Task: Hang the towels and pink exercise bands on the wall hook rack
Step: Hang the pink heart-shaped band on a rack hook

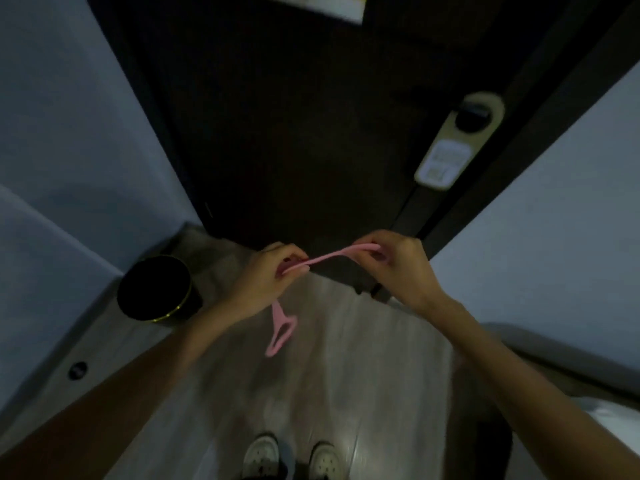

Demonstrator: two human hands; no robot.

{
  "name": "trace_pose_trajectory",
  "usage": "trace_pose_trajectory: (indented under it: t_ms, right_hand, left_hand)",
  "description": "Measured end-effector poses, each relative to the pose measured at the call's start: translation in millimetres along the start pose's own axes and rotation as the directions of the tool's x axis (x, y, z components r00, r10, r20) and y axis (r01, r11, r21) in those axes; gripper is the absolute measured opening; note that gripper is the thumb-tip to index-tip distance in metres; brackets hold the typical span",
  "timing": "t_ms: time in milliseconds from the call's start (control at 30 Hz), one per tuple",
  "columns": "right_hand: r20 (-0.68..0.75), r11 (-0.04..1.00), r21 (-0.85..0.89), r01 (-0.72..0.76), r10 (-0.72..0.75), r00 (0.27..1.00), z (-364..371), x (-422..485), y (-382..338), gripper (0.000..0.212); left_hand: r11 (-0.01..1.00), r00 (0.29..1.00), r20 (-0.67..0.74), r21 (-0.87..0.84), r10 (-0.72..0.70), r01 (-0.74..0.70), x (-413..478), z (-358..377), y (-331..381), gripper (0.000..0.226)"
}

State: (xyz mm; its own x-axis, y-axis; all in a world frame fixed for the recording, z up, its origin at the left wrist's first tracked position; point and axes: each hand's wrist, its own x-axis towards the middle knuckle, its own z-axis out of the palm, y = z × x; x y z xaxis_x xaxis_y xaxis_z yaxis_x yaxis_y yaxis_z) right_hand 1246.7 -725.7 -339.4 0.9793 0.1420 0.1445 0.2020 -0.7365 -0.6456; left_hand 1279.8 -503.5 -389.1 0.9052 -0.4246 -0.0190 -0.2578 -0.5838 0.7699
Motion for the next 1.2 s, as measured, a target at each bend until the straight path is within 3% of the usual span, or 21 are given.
trace_pose_trajectory:
  t_ms: [200,400,567,733,867,1067,1200]
  right_hand:
    - [-0.032,0.959,0.034,0.280,-0.279,0.960,-80.9,50.7,-118.0,0.013]
    - [-0.024,0.864,0.178,0.472,-0.475,0.879,-118.8,70.0,-225.9,0.016]
    - [0.005,0.762,0.300,0.574,-0.603,0.798,-124.7,69.3,-297.0,0.017]
    - [0.008,0.646,0.375,0.665,-0.720,0.694,-110.8,61.0,-360.5,0.020]
    - [0.038,0.582,0.398,0.709,-0.783,0.621,-89.3,47.2,-405.3,0.021]
    - [0.073,0.560,0.427,0.710,-0.804,0.590,-51.5,23.6,-462.5,0.021]
    - [0.038,0.524,0.480,0.704,-0.814,0.580,-30.4,8.1,-505.9,0.015]
  left_hand:
    - [1.000,0.996,-0.089,-0.013,0.026,-0.027,-25.5,-104.5,73.3,0.018]
    - [1.000,0.952,-0.307,-0.022,-0.001,-0.006,-65.5,-179.3,117.3,0.022]
    - [0.986,0.827,-0.562,-0.145,-0.010,-0.087,-111.9,-218.6,143.1,0.032]
    - [0.986,0.625,-0.781,-0.103,0.002,-0.133,-162.8,-244.1,163.2,0.031]
    - [0.990,0.503,-0.864,-0.078,-0.010,-0.115,-205.2,-261.5,169.5,0.024]
    - [1.000,0.429,-0.903,-0.013,-0.005,-0.015,-275.8,-288.8,171.1,0.005]
    - [0.993,0.430,-0.897,-0.116,-0.103,-0.002,-325.8,-313.9,166.6,0.012]
